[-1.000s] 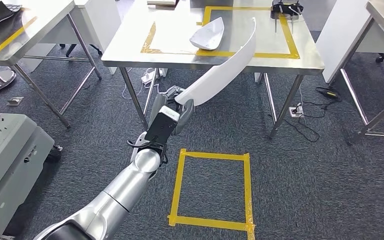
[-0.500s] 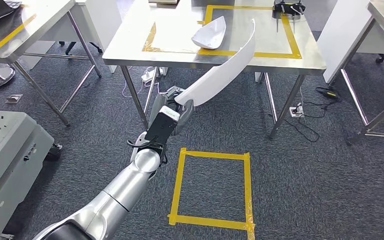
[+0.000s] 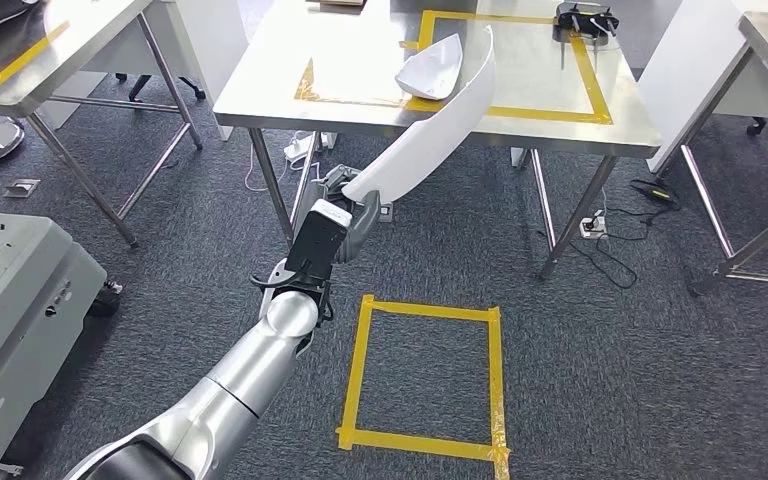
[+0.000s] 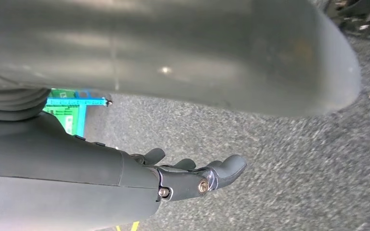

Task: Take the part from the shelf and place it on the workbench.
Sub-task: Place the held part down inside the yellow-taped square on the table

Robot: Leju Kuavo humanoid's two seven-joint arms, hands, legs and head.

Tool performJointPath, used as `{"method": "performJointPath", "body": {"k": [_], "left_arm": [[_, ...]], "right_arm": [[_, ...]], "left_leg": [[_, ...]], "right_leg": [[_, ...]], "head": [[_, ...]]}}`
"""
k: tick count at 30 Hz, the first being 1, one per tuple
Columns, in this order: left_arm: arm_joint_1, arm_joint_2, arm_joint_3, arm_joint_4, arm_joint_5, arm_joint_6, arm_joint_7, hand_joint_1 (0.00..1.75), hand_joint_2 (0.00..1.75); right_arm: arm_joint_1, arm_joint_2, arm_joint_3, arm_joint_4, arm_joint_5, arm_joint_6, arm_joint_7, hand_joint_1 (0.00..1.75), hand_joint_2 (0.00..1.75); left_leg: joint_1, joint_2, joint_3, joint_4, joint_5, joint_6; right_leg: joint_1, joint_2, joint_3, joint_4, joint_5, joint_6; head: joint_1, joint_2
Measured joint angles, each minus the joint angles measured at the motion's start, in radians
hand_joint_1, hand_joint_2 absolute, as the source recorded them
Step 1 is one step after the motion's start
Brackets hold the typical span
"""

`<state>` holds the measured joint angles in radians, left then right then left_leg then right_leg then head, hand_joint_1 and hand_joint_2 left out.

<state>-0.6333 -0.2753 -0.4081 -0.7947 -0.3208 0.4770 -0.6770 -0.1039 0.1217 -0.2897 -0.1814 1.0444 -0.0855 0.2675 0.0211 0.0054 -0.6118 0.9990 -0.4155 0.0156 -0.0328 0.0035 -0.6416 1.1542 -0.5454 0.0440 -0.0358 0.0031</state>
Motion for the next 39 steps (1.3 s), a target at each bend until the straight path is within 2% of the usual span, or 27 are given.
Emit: {"method": "performJointPath", "body": {"k": [2,3,4,6,7,8,12,14,16,17,18,19,20,21,23,25,28,29,31,32,33,34,35,36,37,38,39], "left_arm": [[0.003,-0.001,0.003,0.001,0.0,0.003,0.001,1.75,1.75],[0.004,-0.002,0.005,0.001,0.0,0.005,0.002,1.75,1.75],[0.005,-0.002,0.007,0.001,0.0,0.006,0.003,1.75,1.75],[0.005,-0.002,0.011,0.0,-0.001,0.01,0.004,1.75,1.75],[0.005,-0.002,0.013,-0.001,-0.001,0.011,0.006,1.75,1.75],[0.005,-0.002,0.014,-0.003,-0.002,0.012,0.007,1.75,1.75],[0.005,-0.002,0.017,-0.011,-0.01,0.012,0.014,1.75,1.75],[0.005,-0.002,0.018,-0.017,-0.015,0.012,0.017,1.75,1.75],[0.007,-0.001,0.019,-0.021,-0.02,0.014,0.021,1.75,1.75],[0.009,-0.001,0.02,-0.022,-0.022,0.015,0.023,1.75,1.75],[0.012,0.0,0.022,-0.022,-0.024,0.016,0.025,1.75,1.75],[0.014,0.0,0.023,-0.023,-0.025,0.018,0.027,1.75,1.75],[0.015,0.0,0.025,-0.024,-0.027,0.02,0.028,1.75,1.75],[0.015,0.0,0.025,-0.026,-0.029,0.023,0.028,1.75,1.75],[0.014,-0.001,0.028,-0.03,-0.034,0.035,0.03,1.75,1.75],[0.014,-0.001,0.032,-0.033,-0.037,0.048,0.033,1.75,1.75],[0.013,-0.003,0.036,-0.039,-0.041,0.062,0.035,1.75,1.75],[0.013,-0.004,0.038,-0.042,-0.042,0.066,0.035,1.75,1.75],[0.013,-0.004,0.043,-0.044,-0.045,0.072,0.037,1.75,1.75],[0.015,-0.004,0.045,-0.044,-0.047,0.073,0.038,1.75,1.75],[0.018,-0.004,0.047,-0.045,-0.049,0.074,0.04,1.75,1.75],[0.02,-0.003,0.049,-0.045,-0.05,0.074,0.041,1.75,1.75],[0.021,-0.003,0.052,-0.047,-0.052,0.075,0.043,1.75,1.75],[0.021,-0.003,0.055,-0.049,-0.053,0.076,0.044,1.75,1.75],[0.021,-0.003,0.058,-0.052,-0.054,0.077,0.045,1.75,1.75],[0.021,-0.002,0.061,-0.054,-0.055,0.078,0.045,1.75,1.75],[0.021,-0.001,0.064,-0.057,-0.055,0.079,0.047,1.75,1.75]], "right_arm": [[0.002,0.0,-0.001,0.0,0.001,0.0,0.0,0.0,0.0],[0.003,0.0,-0.001,0.0,0.002,0.0,0.0,0.0,0.0],[0.004,0.0,-0.001,0.0,0.003,0.0,0.001,0.0,0.0],[0.003,-0.001,-0.001,0.0,0.006,0.0,0.001,0.0,0.0],[0.002,0.0,-0.001,0.0,0.008,0.001,0.001,0.0,0.0],[0.001,0.001,-0.001,0.0,0.009,0.002,0.001,0.0,0.0],[0.001,0.002,-0.001,0.0,0.014,0.002,0.003,0.0,0.0],[0.0,0.002,-0.001,0.0,0.015,0.002,0.004,0.0,0.0],[0.0,0.003,-0.001,0.0,0.015,0.002,0.004,0.0,0.0],[0.0,0.003,-0.001,0.0,0.015,0.002,0.005,0.0,0.0],[0.001,0.003,-0.001,0.0,0.015,0.002,0.006,0.0,0.0],[0.002,0.003,-0.001,0.0,0.015,0.002,0.006,0.0,0.0],[0.002,0.003,-0.001,0.0,0.015,0.002,0.007,0.0,0.0],[0.002,0.003,-0.001,0.0,0.015,0.002,0.007,0.0,0.0],[0.001,0.006,-0.001,0.0,0.016,0.001,0.007,0.0,0.0],[0.0,0.008,-0.001,0.0,0.017,0.001,0.007,0.0,0.0],[0.0,0.009,-0.001,0.0,0.019,0.001,0.007,0.0,0.0],[0.0,0.008,-0.001,0.0,0.02,0.001,0.007,0.0,0.0],[-0.001,0.008,-0.001,0.0,0.022,0.001,0.006,0.0,0.0],[0.001,0.008,-0.002,0.0,0.023,0.001,0.006,0.0,0.0],[0.003,0.008,-0.002,0.0,0.023,0.001,0.006,0.0,0.0],[0.005,0.008,-0.002,0.0,0.024,0.001,0.006,0.0,0.0],[0.006,0.008,-0.002,0.0,0.025,0.001,0.006,0.0,0.0],[0.006,0.008,-0.002,0.0,0.025,0.001,0.005,0.0,0.0],[0.006,0.008,-0.002,0.0,0.026,0.001,0.004,0.0,0.0],[0.005,0.008,-0.002,0.0,0.028,0.001,0.003,0.0,0.0],[0.004,0.008,-0.002,0.0,0.029,0.001,0.003,0.0,0.0]], "left_leg": [[0.0,0.0,0.0,0.002,-0.003,0.001],[0.001,0.0,0.0,0.004,-0.005,-0.001],[0.003,-0.001,0.0,0.009,-0.008,-0.005],[0.008,-0.003,-0.001,0.023,-0.018,-0.019],[0.007,-0.003,-0.003,0.031,-0.025,-0.027],[0.005,-0.004,-0.004,0.037,-0.03,-0.035],[0.005,-0.004,-0.003,0.04,-0.04,-0.058],[0.006,-0.004,-0.034,0.104,-0.076,-0.062],[0.003,-0.005,-0.103,0.24,-0.133,-0.061],[0.002,-0.005,-0.137,0.3,-0.15,-0.06],[0.001,-0.005,-0.157,0.329,-0.147,-0.056],[0.0,-0.005,-0.157,0.318,-0.126,-0.051],[-0.003,-0.005,-0.137,0.268,-0.089,-0.045],[-0.006,-0.005,-0.106,0.196,-0.049,-0.037],[-0.014,-0.007,-0.05,0.082,-0.01,-0.024],[-0.022,-0.009,-0.033,0.051,-0.015,-0.017],[-0.017,-0.012,-0.021,0.034,-0.018,-0.005],[-0.014,-0.011,-0.013,0.028,-0.019,0.0],[-0.014,-0.009,-0.004,0.025,-0.026,0.009],[-0.015,-0.009,0.0,0.026,-0.03,0.011],[-0.015,-0.01,0.003,0.028,-0.035,0.012],[-0.016,-0.011,0.008,0.029,-0.04,0.012],[-0.016,-0.012,0.015,0.031,-0.046,0.011],[-0.016,-0.013,0.022,0.033,-0.054,0.009],[-0.018,-0.013,0.028,0.034,-0.06,0.005],[-0.019,-0.014,0.031,0.036,-0.066,0.0],[-0.021,-0.014,0.032,0.036,-0.069,-0.006]], "right_leg": [[-0.001,0.0,-0.063,0.115,-0.04,0.005],[-0.002,0.0,-0.075,0.13,-0.034,0.008],[-0.004,-0.001,-0.066,0.102,-0.008,0.01],[-0.007,-0.004,-0.007,-0.023,0.057,0.014],[-0.008,-0.003,0.018,-0.077,0.078,0.011],[-0.007,-0.002,0.031,-0.105,0.084,0.004],[-0.004,0.001,0.034,-0.109,0.078,-0.033],[-0.004,0.001,0.04,-0.112,0.077,-0.046],[0.0,0.001,0.043,-0.112,0.073,-0.055],[0.003,0.001,0.046,-0.112,0.07,-0.058],[0.005,0.002,0.049,-0.111,0.067,-0.06],[0.008,0.004,0.054,-0.111,0.063,-0.06],[0.009,0.006,0.061,-0.111,0.058,-0.06],[0.01,0.007,0.068,-0.112,0.053,-0.058],[0.013,0.01,0.076,-0.111,0.043,-0.049],[0.013,0.011,0.077,-0.115,0.04,-0.036],[0.01,0.008,0.077,-0.107,0.027,-0.018],[0.01,0.006,0.06,-0.072,0.011,-0.014],[0.01,0.003,-0.012,0.052,-0.035,-0.009],[0.01,0.003,-0.052,0.114,-0.049,-0.007],[0.01,0.003,-0.082,0.15,-0.047,-0.006],[0.01,0.003,-0.092,0.147,-0.024,-0.007],[0.01,0.002,-0.083,0.104,0.016,-0.009],[0.01,0.001,-0.058,0.032,0.064,-0.012],[0.012,-0.001,-0.03,-0.036,0.097,-0.016],[0.015,-0.003,-0.008,-0.086,0.115,-0.021],[0.018,-0.004,0.005,-0.115,0.119,-0.026]], "head": [[0.001,0.0],[0.001,0.0],[0.001,0.0],[0.002,0.0],[0.004,0.0],[0.005,0.0],[0.006,0.0],[0.004,0.0],[0.003,0.0],[0.002,0.0],[0.002,0.0],[0.002,0.0],[0.002,0.0],[0.002,0.0],[0.004,0.0],[0.005,0.0],[0.007,0.0],[0.008,0.0],[0.012,0.0],[0.012,0.0],[0.012,0.0],[0.012,0.0],[0.013,0.0],[0.013,0.0],[0.013,0.0],[0.013,0.0],[0.013,0.0]]}}
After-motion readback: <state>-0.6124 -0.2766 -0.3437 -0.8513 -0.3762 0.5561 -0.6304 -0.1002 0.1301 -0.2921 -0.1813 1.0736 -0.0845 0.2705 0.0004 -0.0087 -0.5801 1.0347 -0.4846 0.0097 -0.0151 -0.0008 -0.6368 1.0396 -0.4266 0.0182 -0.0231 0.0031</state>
